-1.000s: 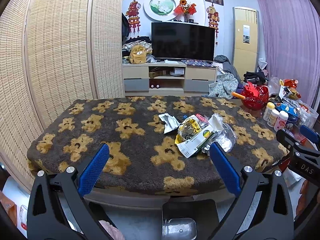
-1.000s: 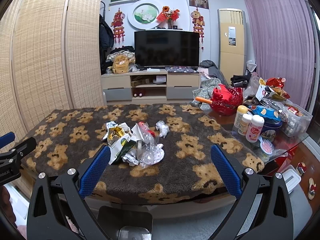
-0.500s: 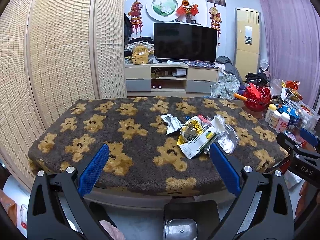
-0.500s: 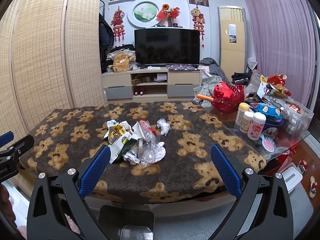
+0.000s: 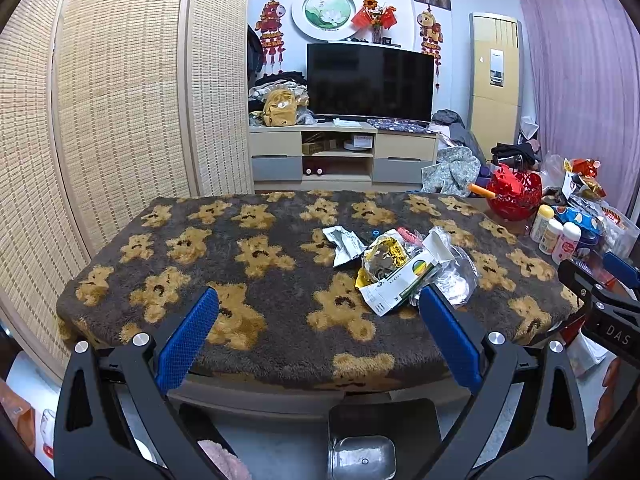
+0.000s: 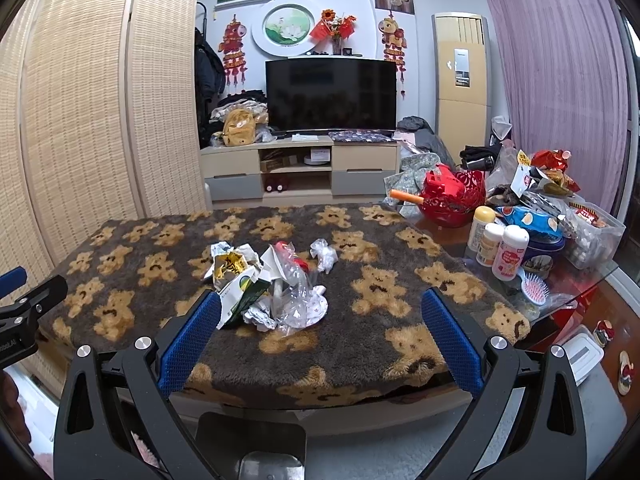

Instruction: Collect trash

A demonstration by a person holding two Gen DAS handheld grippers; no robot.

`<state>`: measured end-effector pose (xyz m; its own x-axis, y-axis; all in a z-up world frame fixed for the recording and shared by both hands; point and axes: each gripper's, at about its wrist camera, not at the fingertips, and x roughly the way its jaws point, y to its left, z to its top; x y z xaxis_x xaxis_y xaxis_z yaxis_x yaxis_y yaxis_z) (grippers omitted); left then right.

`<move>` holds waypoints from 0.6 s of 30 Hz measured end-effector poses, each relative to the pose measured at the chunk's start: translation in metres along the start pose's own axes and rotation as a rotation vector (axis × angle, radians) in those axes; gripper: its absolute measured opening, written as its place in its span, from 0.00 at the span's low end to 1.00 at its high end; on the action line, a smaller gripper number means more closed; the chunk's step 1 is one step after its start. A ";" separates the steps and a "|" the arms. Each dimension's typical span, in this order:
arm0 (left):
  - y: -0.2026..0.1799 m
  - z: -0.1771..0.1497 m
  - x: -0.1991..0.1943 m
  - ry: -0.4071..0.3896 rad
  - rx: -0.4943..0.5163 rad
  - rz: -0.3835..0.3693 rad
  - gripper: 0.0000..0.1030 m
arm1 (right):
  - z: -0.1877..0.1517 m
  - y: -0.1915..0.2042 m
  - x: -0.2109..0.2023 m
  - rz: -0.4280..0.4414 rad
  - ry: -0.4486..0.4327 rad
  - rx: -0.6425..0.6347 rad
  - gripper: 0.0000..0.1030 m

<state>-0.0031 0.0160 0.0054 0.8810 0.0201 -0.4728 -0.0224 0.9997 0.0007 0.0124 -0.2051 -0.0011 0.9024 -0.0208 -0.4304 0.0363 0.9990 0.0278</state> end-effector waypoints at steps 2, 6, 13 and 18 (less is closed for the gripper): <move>0.001 0.000 0.000 0.000 -0.003 0.000 0.92 | 0.000 0.000 -0.001 0.003 0.002 -0.001 0.97; 0.002 0.000 0.000 -0.004 -0.002 0.000 0.92 | -0.001 0.000 -0.001 0.002 -0.001 -0.002 0.97; 0.003 0.002 -0.002 -0.004 0.002 0.004 0.92 | -0.001 -0.002 -0.002 0.002 0.004 0.002 0.97; 0.004 0.002 0.001 0.002 -0.005 0.003 0.92 | -0.001 -0.008 0.003 -0.006 0.027 0.030 0.97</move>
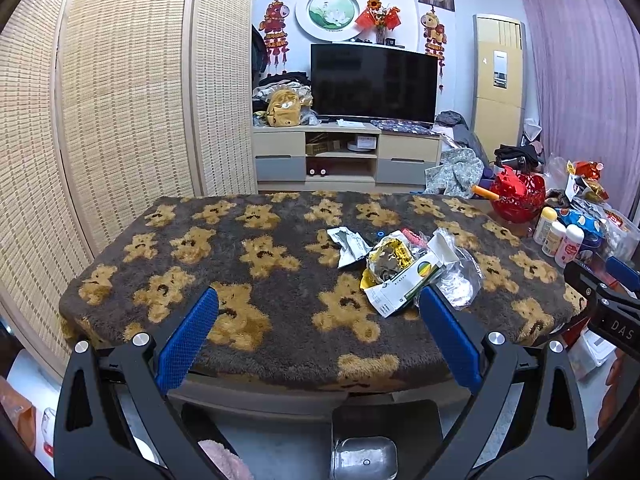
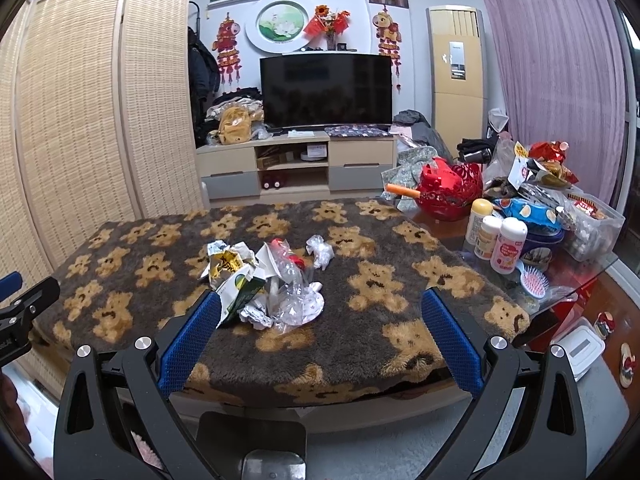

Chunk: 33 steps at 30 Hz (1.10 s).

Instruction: Collect trash

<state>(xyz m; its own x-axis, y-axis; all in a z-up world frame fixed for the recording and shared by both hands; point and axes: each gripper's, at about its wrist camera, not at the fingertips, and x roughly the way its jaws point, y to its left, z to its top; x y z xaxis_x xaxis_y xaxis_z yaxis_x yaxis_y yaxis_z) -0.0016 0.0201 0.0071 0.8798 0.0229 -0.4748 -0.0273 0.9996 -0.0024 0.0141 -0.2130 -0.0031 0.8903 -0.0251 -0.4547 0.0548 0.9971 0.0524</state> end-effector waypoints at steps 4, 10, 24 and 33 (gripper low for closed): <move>0.000 -0.001 0.004 0.004 0.009 -0.037 0.92 | -0.001 -0.003 0.009 0.006 0.032 0.008 0.97; -0.012 -0.011 0.023 0.033 0.045 -0.079 0.92 | -0.016 -0.007 0.034 -0.031 0.104 -0.031 0.97; -0.039 -0.032 0.105 0.207 0.092 -0.180 0.92 | -0.028 -0.015 0.118 0.080 0.243 0.041 0.97; -0.068 -0.021 0.153 0.219 0.173 -0.247 0.86 | -0.021 0.000 0.172 0.134 0.290 -0.029 0.78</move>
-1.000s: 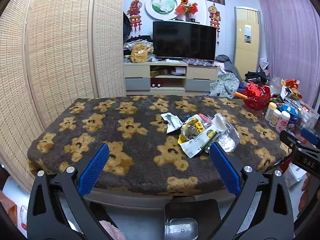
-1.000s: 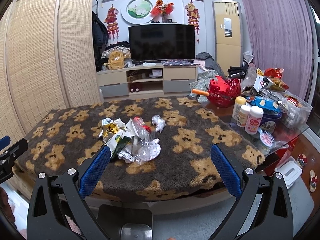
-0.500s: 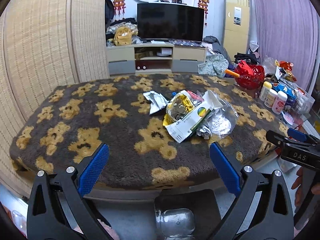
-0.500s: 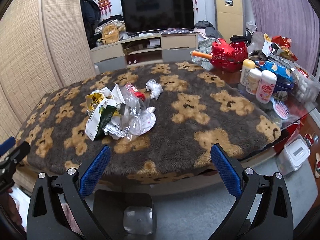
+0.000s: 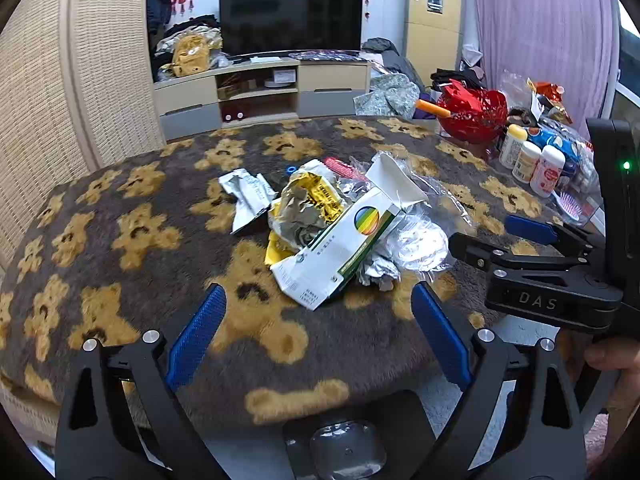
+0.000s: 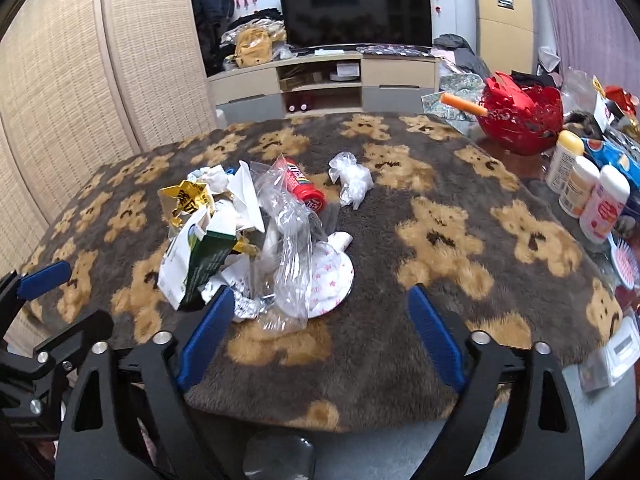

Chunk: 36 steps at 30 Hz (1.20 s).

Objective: Collect trash
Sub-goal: 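Grasp the white rainbow paper box with the left gripper while the right grasps a clear plastic bag, then carry the box and bag down to the bin with both grippers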

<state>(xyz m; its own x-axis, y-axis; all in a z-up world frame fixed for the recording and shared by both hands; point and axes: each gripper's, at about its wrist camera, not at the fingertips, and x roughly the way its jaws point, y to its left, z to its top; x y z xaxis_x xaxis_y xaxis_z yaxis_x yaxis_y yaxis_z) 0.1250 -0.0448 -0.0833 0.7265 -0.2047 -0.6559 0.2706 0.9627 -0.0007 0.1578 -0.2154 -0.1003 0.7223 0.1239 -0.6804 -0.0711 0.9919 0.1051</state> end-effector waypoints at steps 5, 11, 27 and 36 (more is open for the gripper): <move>0.000 0.011 0.028 0.023 -0.011 -0.067 0.85 | 0.010 -0.003 0.022 0.016 0.048 -0.011 0.49; -0.015 0.028 0.056 0.010 0.047 -0.052 0.85 | 0.017 -0.015 0.032 0.038 0.046 0.004 0.19; -0.024 0.037 0.088 0.021 0.154 -0.033 0.43 | 0.030 -0.024 0.031 0.007 -0.008 0.031 0.19; -0.006 0.058 0.050 -0.069 0.090 0.001 0.31 | 0.054 -0.008 0.000 -0.025 -0.102 0.001 0.09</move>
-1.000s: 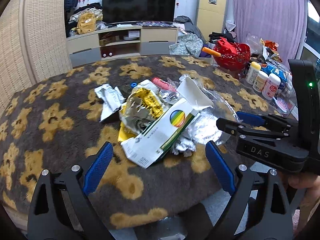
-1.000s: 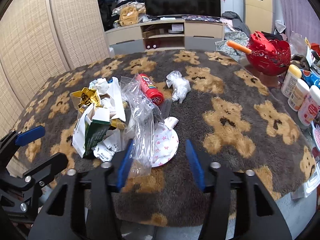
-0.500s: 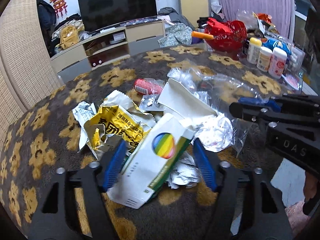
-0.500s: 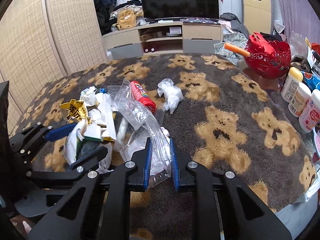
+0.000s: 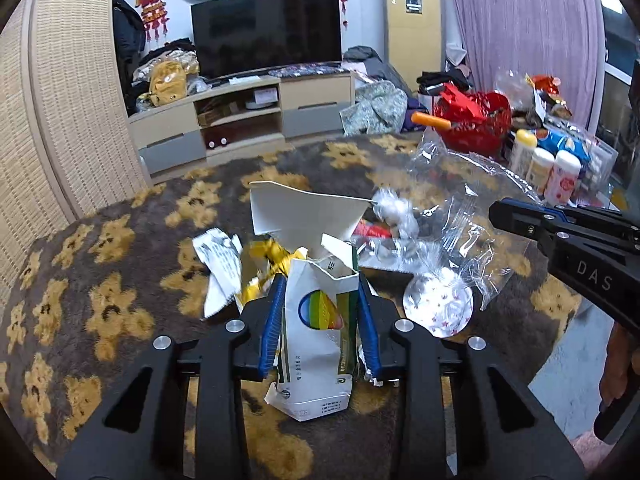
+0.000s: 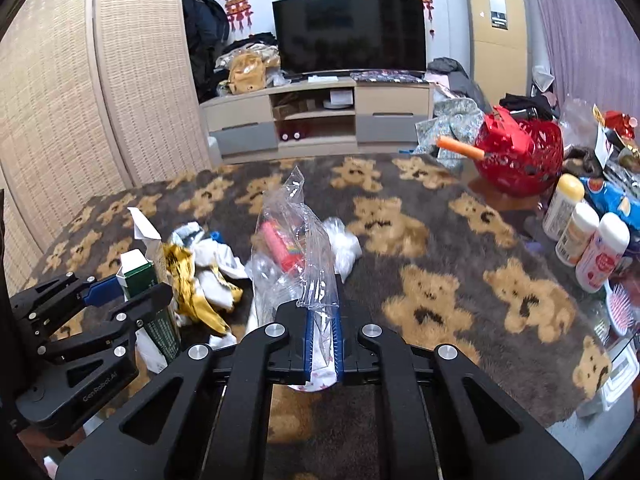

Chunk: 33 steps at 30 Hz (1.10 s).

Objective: Collect trash
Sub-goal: 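Carry the box and bag down to the bin with both grippers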

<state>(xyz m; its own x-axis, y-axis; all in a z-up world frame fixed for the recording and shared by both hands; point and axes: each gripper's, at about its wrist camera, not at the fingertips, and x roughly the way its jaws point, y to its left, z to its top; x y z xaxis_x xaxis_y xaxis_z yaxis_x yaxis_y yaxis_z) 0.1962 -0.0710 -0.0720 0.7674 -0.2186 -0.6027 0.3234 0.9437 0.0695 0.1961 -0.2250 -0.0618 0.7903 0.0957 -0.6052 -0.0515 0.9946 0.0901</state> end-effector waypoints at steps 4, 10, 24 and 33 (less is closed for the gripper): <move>0.003 0.016 -0.030 -0.061 -0.004 0.011 0.31 | 0.014 0.005 -0.024 0.010 -0.042 -0.012 0.09; 0.005 0.038 -0.084 -0.124 -0.041 -0.008 0.31 | 0.026 0.016 -0.072 0.014 -0.098 -0.032 0.09; -0.028 0.033 -0.218 -0.198 -0.028 -0.022 0.31 | 0.007 0.024 -0.216 -0.005 -0.175 -0.054 0.09; -0.074 -0.023 -0.280 -0.184 0.068 -0.037 0.31 | -0.061 0.024 -0.259 -0.004 -0.122 -0.061 0.09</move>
<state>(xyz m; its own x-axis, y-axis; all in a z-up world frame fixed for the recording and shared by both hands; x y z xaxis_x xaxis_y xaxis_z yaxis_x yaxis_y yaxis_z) -0.0554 -0.0744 0.0738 0.8407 -0.3004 -0.4506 0.3850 0.9166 0.1074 -0.0470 -0.2230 0.0484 0.8590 0.0900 -0.5041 -0.0822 0.9959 0.0376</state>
